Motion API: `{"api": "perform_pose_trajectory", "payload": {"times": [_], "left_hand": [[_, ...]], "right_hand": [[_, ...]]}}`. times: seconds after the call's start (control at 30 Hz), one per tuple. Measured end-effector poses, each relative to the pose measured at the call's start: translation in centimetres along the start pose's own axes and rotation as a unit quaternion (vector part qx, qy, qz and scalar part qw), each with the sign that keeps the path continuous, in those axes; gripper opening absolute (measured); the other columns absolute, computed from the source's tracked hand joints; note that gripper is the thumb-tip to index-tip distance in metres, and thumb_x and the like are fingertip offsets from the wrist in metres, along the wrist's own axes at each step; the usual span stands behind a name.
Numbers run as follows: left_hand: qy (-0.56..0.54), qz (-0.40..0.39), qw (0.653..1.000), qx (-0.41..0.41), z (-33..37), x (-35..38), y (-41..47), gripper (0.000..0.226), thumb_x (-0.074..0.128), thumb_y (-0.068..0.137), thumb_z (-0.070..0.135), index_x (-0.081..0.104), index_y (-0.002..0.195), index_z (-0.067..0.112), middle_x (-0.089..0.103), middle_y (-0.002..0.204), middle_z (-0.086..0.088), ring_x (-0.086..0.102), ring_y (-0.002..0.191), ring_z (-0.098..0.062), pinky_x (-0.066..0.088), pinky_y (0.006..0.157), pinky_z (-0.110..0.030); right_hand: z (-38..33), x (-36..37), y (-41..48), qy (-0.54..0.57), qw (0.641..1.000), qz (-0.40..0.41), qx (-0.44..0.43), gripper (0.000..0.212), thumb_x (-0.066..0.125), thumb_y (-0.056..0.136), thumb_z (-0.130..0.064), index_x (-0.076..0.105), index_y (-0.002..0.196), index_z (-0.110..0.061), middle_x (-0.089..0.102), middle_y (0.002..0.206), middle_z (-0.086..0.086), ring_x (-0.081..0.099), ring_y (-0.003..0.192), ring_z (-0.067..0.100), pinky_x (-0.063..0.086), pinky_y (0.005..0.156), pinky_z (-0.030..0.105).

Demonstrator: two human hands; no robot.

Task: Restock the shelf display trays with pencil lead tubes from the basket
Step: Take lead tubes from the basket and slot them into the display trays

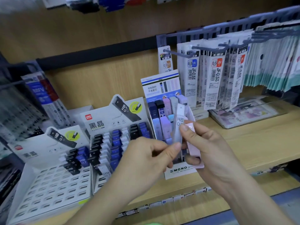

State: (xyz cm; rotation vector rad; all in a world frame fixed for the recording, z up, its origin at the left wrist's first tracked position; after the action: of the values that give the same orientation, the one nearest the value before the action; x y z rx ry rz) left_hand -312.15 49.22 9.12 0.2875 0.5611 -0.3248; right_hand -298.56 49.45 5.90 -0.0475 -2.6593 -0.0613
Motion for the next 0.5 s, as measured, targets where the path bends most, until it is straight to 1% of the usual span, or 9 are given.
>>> {"api": "perform_pose_trajectory", "payload": {"times": [0.03, 0.07, 0.13, 0.2, 0.23, 0.3, 0.37, 0.43, 0.5], "left_hand": [[0.020, 0.018, 1.000, 0.013, 0.1, -0.7, -0.3, 0.046, 0.054, 0.075, 0.060, 0.070, 0.066, 0.017, 0.065, 0.058, -0.004, 0.061, 0.055, -0.020, 0.053, 0.057, -0.037], [0.016, 0.048, 0.999, 0.020, 0.1, -1.5, -0.5, 0.043, 0.055, 0.075, 0.058, 0.069, 0.068, 0.018, 0.065, 0.059, -0.004, 0.060, 0.054, -0.018, 0.052, 0.056, -0.036], [-0.076, 0.089, 0.993, 0.004, -0.3, -3.2, -0.5, 0.027, 0.062, 0.073, 0.048, 0.069, 0.080, 0.022, 0.067, 0.065, -0.005, 0.060, 0.053, -0.013, 0.053, 0.053, -0.030], [-0.153, 0.061, 0.986, -0.024, -0.5, -3.9, -0.5, 0.025, 0.066, 0.074, 0.034, 0.069, 0.095, 0.020, 0.068, 0.069, -0.005, 0.062, 0.056, -0.012, 0.053, 0.055, -0.024], [-0.154, 0.042, 0.987, -0.028, -0.6, -4.2, -0.6, 0.023, 0.068, 0.077, 0.028, 0.070, 0.097, 0.017, 0.068, 0.070, -0.005, 0.063, 0.057, -0.014, 0.054, 0.057, -0.023], [-0.144, 0.034, 0.989, -0.028, -0.5, -4.9, -0.8, 0.013, 0.071, 0.078, 0.016, 0.073, 0.090, 0.013, 0.070, 0.070, -0.008, 0.064, 0.058, -0.015, 0.055, 0.058, -0.022], [-0.160, 0.083, 0.983, -0.019, -0.6, -6.5, -0.8, 0.008, 0.071, 0.076, 0.010, 0.073, 0.084, 0.012, 0.071, 0.068, -0.008, 0.064, 0.056, -0.015, 0.056, 0.058, -0.021], [-0.167, 0.163, 0.972, -0.001, -0.8, -9.0, -0.9, 0.010, 0.070, 0.079, 0.006, 0.072, 0.085, 0.014, 0.071, 0.066, -0.004, 0.066, 0.056, -0.014, 0.056, 0.059, -0.019], [-0.139, 0.222, 0.965, 0.021, -1.0, -11.3, -1.0, 0.015, 0.068, 0.082, 0.004, 0.073, 0.087, 0.018, 0.070, 0.071, -0.005, 0.067, 0.057, -0.014, 0.057, 0.063, -0.019]], "right_hand": [[0.0, 0.3, -0.2, -0.031, 0.999, -0.007, 0.001, 0.030, 0.069, 0.071, -0.028, 0.072, 0.094, -0.009, 0.057, 0.072, 0.007, 0.045, 0.051, 0.007, 0.023, 0.035, 0.017], [0.1, 0.5, -0.3, -0.059, 0.998, -0.016, 0.005, 0.030, 0.069, 0.071, -0.028, 0.073, 0.095, -0.010, 0.058, 0.067, 0.002, 0.046, 0.049, 0.005, 0.024, 0.035, 0.016], [0.2, 1.3, -0.7, -0.114, 0.992, -0.050, 0.017, 0.029, 0.070, 0.070, -0.028, 0.073, 0.093, -0.012, 0.056, 0.062, -0.004, 0.042, 0.046, 0.004, 0.025, 0.036, 0.015], [0.6, 2.2, -1.1, -0.166, 0.982, -0.090, 0.025, 0.028, 0.072, 0.069, -0.027, 0.073, 0.092, -0.010, 0.048, 0.059, -0.002, 0.034, 0.046, 0.006, 0.023, 0.039, 0.016], [0.7, 2.6, -1.3, -0.187, 0.976, -0.104, 0.027, 0.027, 0.073, 0.069, -0.027, 0.074, 0.090, -0.010, 0.045, 0.059, -0.003, 0.031, 0.047, 0.007, 0.022, 0.040, 0.018], [0.9, 3.1, -1.5, -0.212, 0.971, -0.105, 0.025, 0.027, 0.075, 0.066, -0.030, 0.076, 0.088, -0.015, 0.047, 0.057, -0.005, 0.031, 0.047, 0.007, 0.022, 0.042, 0.018], [0.9, 3.1, -1.3, -0.185, 0.979, -0.082, 0.029, 0.029, 0.075, 0.064, -0.031, 0.077, 0.090, -0.017, 0.055, 0.061, -0.005, 0.036, 0.047, 0.005, 0.026, 0.040, 0.016], [0.9, 2.8, -0.7, -0.076, 0.995, -0.044, 0.047, 0.028, 0.068, 0.073, -0.017, 0.075, 0.098, -0.008, 0.064, 0.073, 0.004, 0.043, 0.054, 0.008, 0.029, 0.039, 0.016], [0.6, 1.8, -0.2, 0.024, 0.998, 0.006, 0.053, 0.027, 0.058, 0.084, -0.005, 0.071, 0.107, -0.001, 0.066, 0.083, 0.011, 0.051, 0.060, 0.012, 0.039, 0.042, 0.018]]}}
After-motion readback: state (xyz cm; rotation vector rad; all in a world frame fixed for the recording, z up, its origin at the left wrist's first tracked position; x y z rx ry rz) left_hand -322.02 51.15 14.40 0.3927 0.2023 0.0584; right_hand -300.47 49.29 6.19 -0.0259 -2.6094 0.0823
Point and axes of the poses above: each hand's wrist, its own y-axis towards the middle knuckle, its own x-axis out of the palm, z = x × y, the point moved 5 cm from there along y, towards the middle knuckle
